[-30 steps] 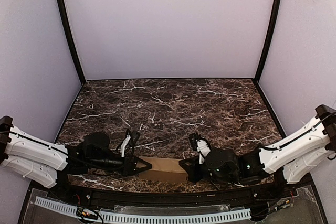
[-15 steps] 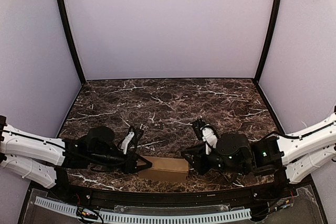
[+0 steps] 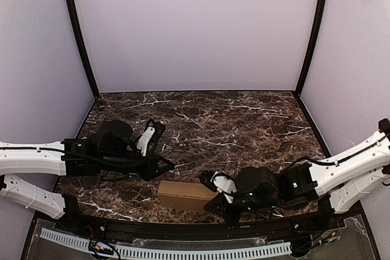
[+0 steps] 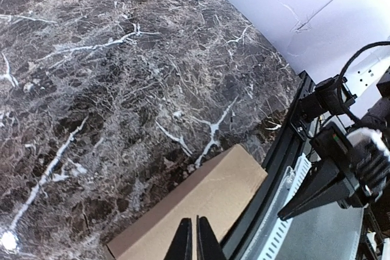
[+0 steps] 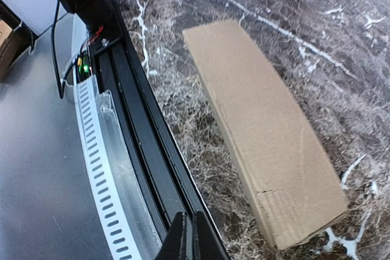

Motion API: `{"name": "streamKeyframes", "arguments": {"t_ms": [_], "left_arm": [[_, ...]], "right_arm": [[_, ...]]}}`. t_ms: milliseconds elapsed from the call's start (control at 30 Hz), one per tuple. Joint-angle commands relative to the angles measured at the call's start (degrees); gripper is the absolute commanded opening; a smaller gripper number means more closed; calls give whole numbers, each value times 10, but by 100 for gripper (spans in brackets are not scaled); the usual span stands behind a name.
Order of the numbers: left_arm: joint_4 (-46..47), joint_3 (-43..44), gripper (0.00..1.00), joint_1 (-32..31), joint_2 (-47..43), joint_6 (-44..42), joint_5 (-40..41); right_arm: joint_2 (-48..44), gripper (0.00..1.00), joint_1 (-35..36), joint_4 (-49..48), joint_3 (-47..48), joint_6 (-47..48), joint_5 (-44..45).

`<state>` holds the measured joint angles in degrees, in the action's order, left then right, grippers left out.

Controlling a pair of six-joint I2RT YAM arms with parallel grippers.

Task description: Fold the paper box

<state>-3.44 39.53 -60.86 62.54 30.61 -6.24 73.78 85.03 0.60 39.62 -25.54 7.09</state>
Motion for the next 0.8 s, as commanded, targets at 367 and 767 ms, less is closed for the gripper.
{"name": "streamKeyframes", "arguments": {"t_ms": [367, 767], "left_arm": [[10, 43, 0, 76, 152, -36, -67], [32, 15, 0, 84, 164, -19, -79]], "right_arm": [[160, 0, -7, -12, 54, -58, 139], [206, 0, -103, -116, 46, -23, 159]]}}
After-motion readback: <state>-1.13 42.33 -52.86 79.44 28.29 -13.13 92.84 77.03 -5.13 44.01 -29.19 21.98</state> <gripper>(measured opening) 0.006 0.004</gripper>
